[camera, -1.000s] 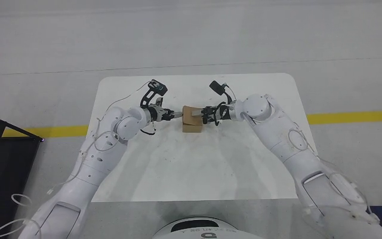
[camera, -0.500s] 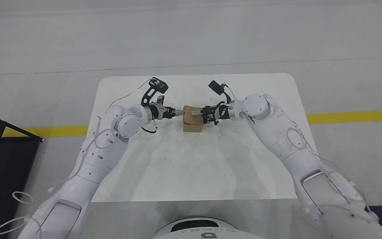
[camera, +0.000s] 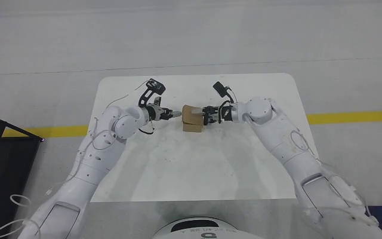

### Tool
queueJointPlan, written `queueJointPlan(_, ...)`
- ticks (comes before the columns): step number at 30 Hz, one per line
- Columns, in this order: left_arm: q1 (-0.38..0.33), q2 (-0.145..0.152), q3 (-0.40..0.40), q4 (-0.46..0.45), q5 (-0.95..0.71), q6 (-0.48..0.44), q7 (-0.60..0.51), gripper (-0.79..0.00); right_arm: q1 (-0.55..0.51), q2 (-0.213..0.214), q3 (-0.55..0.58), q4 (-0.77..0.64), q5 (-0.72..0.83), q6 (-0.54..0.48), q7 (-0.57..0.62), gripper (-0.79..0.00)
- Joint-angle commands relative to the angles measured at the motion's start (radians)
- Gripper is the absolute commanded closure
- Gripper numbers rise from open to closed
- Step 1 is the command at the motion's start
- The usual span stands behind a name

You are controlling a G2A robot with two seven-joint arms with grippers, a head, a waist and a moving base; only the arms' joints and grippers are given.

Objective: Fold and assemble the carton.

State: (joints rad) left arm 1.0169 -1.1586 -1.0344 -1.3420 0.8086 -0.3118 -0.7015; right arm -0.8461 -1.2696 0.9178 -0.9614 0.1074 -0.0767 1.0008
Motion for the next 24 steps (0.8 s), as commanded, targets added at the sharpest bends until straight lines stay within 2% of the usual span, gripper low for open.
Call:
queueJointPlan(1,-0.004,-0.002,0.006,0.005,0.000,-0.002,0.001,-0.770,-0.003,0.000,0.000,-0.001,0.001,-0.001,-0.001,-0.634)
queueJointPlan(24,-0.019,-0.013,0.029,0.009,-0.016,-0.010,0.013,-0.767,-0.001,-0.004,-0.020,-0.027,-0.044,-0.014,-0.005,-0.668)
